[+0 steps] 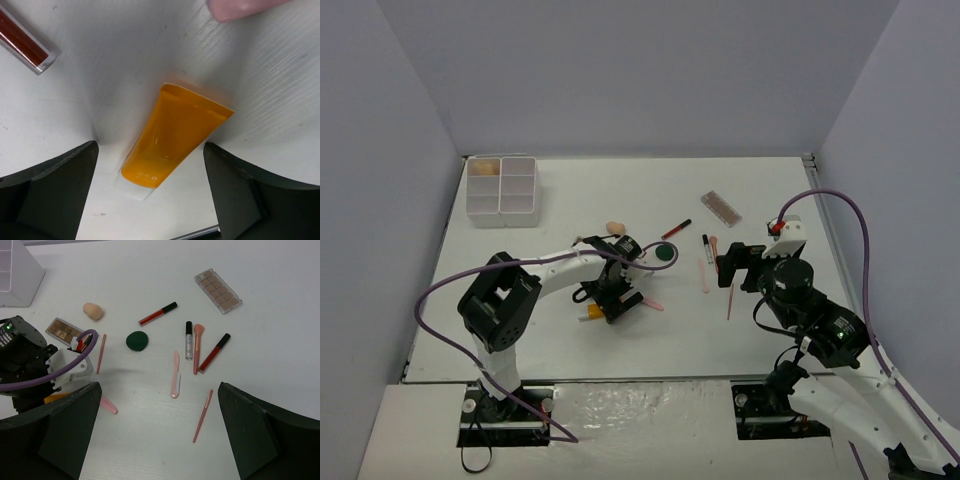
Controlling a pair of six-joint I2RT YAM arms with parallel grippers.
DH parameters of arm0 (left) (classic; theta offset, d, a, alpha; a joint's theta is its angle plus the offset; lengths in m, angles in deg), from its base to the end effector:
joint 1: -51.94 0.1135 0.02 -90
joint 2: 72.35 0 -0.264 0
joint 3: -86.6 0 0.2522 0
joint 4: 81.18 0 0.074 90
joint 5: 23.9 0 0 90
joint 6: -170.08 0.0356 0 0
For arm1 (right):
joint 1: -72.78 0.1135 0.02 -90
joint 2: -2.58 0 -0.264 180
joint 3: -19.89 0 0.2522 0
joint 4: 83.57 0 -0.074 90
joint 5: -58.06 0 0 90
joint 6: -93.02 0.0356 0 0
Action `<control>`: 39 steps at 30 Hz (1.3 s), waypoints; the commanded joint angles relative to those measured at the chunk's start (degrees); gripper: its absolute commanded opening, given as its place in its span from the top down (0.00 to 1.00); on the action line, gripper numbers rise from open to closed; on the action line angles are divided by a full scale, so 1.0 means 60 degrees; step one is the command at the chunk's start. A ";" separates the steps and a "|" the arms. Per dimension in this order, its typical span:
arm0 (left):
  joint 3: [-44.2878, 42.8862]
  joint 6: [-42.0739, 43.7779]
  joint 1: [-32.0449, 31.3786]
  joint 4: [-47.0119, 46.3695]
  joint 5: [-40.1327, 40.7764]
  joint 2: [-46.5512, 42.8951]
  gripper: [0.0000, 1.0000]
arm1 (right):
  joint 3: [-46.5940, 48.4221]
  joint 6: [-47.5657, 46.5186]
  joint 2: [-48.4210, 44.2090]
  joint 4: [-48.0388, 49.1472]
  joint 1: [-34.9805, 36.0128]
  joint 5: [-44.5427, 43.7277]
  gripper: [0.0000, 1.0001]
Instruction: Organize the makeup
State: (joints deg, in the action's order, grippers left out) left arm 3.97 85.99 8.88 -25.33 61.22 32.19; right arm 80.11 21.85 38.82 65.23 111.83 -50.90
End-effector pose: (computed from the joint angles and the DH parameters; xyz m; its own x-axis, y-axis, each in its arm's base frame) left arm 0.2489 -0.2367 0.1680 -0.6388 0.7374 -0.2194 0.7633 0.6432 -0.0609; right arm 0.1194 0.0819 0.3585 -0.2039 0.2277 -0.9522 -0.2955 0.9129 0.2816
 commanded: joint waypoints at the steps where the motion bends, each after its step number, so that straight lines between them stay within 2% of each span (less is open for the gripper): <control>1: -0.0300 0.0258 -0.0014 -0.0497 -0.0544 0.0124 0.20 | 0.0007 -0.0091 0.0128 0.0474 0.0010 0.0011 0.00; 10: -0.0373 0.0406 0.0000 -0.0305 -0.1370 0.0448 0.37 | -0.0082 -0.0135 0.0127 0.0489 -0.0004 0.0024 0.00; 19: -0.0347 0.0252 -0.0025 -0.0449 -0.1367 0.0115 0.64 | -0.0082 -0.0164 0.0117 0.0489 0.0011 0.0069 0.00; 24: -0.0234 0.0004 -0.0029 -0.0518 -0.1237 -0.1082 0.66 | -0.0070 -0.0164 -0.0068 0.0489 -0.0004 0.0083 0.00; 30: -0.0200 -0.0644 0.0224 -0.1048 -0.0777 -0.3282 0.67 | -0.0022 -0.0194 -0.0256 0.0487 -0.0004 0.0084 0.00; 35: -0.0309 -0.1084 0.0954 -0.1618 0.0008 -0.4965 0.68 | -0.0023 -0.0223 -0.0377 0.0478 0.0007 0.0113 0.00; 39: -0.0414 -0.1224 0.1541 -0.2161 0.0797 -0.5586 0.68 | -0.0022 -0.0208 -0.0412 0.0492 -0.0004 0.0110 0.00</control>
State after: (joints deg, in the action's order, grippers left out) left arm 4.17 81.09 15.31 -33.04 60.13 1.71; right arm 79.23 20.96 36.27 65.24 111.83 -50.44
